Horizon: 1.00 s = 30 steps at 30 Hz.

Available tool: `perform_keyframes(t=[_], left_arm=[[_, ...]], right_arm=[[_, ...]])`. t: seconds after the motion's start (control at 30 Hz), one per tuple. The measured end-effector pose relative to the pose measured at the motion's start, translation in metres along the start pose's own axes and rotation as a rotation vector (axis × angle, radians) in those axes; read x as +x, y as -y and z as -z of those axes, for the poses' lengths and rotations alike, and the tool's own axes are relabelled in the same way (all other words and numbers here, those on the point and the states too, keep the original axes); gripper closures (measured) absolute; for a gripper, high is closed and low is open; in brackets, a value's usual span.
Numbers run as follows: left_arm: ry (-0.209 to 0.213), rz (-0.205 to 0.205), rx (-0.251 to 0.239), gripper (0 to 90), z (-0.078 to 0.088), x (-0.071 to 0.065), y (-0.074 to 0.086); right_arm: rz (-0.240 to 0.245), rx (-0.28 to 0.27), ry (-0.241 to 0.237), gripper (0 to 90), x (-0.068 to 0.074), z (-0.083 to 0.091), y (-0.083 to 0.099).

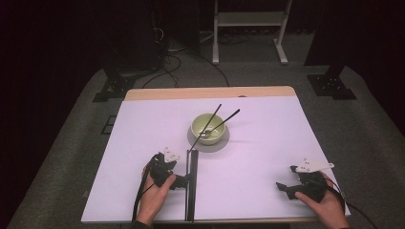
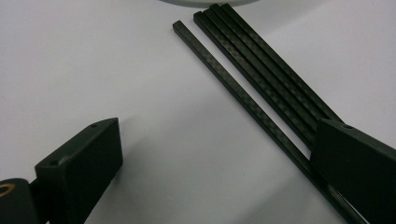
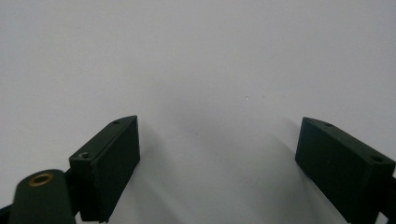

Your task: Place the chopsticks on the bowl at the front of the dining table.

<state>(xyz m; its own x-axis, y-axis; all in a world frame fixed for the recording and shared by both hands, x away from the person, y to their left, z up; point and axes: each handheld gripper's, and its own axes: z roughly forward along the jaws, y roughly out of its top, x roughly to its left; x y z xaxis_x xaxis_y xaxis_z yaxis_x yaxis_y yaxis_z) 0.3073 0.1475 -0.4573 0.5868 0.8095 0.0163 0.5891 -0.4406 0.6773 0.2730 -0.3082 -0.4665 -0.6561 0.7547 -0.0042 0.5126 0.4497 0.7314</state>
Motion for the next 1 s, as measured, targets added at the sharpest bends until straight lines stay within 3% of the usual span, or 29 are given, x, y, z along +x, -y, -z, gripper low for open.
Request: perform_keyframes(t=[0.83, 1.0], left_arm=[[0.015, -0.02, -0.009, 1.4, 0.026, -0.028, 0.031], [0.01, -0.008, -0.015, 1.4, 0.032, -0.03, 0.038]], right_arm=[[0.0, 0.0, 0.0, 12.2, 0.0, 0.0, 0.0], [0.001, 0.0, 0.0, 12.2, 0.0, 0.0, 0.0]])
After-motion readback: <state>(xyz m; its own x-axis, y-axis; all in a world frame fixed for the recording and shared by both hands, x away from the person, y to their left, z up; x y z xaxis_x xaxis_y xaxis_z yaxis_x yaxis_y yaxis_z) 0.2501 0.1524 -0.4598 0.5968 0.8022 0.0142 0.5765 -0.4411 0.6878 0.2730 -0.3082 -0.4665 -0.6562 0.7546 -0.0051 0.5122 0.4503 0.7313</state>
